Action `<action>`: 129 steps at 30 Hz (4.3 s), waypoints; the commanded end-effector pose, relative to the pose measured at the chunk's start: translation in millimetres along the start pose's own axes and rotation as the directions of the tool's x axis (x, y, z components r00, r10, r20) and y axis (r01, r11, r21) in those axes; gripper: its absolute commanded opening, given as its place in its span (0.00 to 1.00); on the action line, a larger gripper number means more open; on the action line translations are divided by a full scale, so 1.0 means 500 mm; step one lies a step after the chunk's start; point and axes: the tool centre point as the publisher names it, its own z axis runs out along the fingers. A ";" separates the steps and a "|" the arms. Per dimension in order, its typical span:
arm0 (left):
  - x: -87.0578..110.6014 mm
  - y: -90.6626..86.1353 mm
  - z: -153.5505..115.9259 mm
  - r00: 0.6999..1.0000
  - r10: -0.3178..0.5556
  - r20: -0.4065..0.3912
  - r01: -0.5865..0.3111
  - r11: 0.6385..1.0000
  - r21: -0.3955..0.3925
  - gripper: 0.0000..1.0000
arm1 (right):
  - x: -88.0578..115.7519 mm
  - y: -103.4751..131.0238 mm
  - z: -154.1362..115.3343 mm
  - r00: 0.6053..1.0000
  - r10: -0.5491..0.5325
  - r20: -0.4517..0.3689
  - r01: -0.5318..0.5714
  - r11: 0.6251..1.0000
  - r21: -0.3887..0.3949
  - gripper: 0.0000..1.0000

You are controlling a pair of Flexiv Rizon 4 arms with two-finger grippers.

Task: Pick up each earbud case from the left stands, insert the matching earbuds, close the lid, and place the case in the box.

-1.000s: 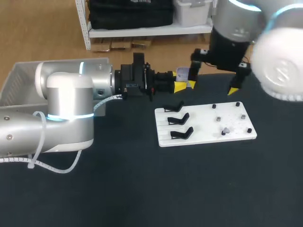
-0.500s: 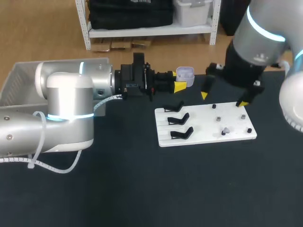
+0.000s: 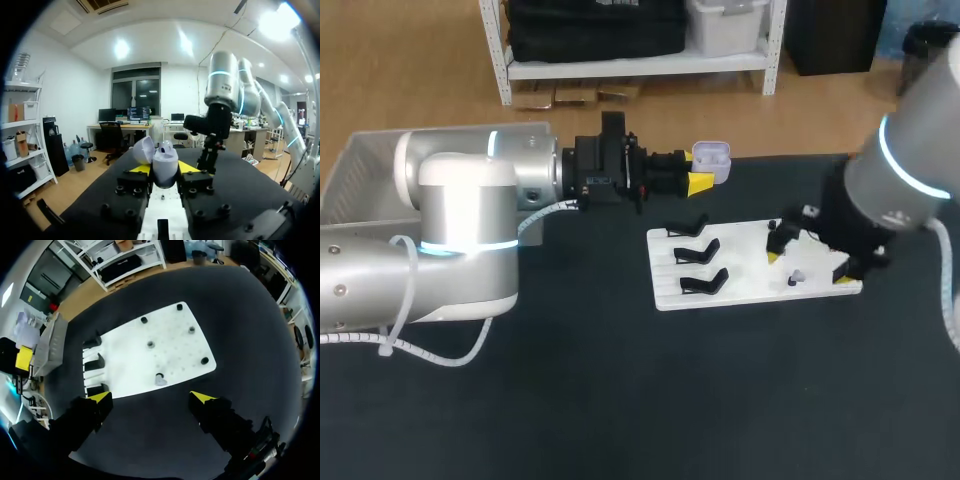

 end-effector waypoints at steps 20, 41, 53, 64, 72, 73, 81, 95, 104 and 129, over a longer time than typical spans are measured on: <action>0.001 0.000 0.000 1.000 0.001 0.003 -0.001 1.000 -0.001 0.00 | -0.015 -0.010 0.082 0.999 0.012 -0.036 -0.014 0.999 -0.050 0.59; 0.001 0.000 0.000 1.000 0.001 0.003 -0.001 1.000 -0.001 0.00 | -0.012 -0.016 0.091 0.996 0.016 -0.087 -0.018 1.000 -0.025 0.37; 0.001 0.000 0.000 1.000 0.001 0.003 -0.001 1.000 -0.001 0.00 | -0.012 -0.018 0.095 0.996 0.023 -0.089 -0.024 1.000 -0.015 0.10; 0.001 0.000 0.000 1.000 0.001 0.003 -0.001 1.000 -0.001 0.00 | -0.019 -0.011 0.060 0.993 0.029 -0.111 -0.032 0.999 -0.024 0.00; 0.001 0.000 0.000 1.000 0.001 0.003 -0.001 1.000 -0.001 0.00 | -0.024 0.037 -0.033 0.939 -0.101 -0.330 0.087 0.995 -0.059 0.00; 0.001 0.000 0.000 1.000 0.001 0.003 -0.001 1.000 -0.001 0.00 | -0.025 0.047 -0.049 0.925 -0.130 -0.356 0.116 0.991 -0.061 0.00; 0.001 0.000 0.000 1.000 0.001 0.003 -0.001 1.000 -0.001 0.00 | -0.048 0.126 -0.156 0.843 -0.292 -0.451 0.279 0.956 -0.096 0.00; 0.001 0.000 0.000 1.000 0.001 0.003 -0.001 1.000 -0.001 0.00 | -0.076 0.248 -0.250 0.796 -0.434 -0.422 0.396 0.900 -0.179 0.00; 0.001 0.000 0.000 1.000 0.001 0.003 -0.001 1.000 -0.001 0.00 | -0.119 0.313 -0.240 0.812 -0.501 -0.299 0.451 0.864 -0.223 0.00; 0.001 0.000 0.000 1.000 0.001 0.003 -0.001 1.000 -0.001 0.00 | -0.123 0.349 -0.214 0.664 -0.718 -0.209 0.652 0.693 -0.309 0.00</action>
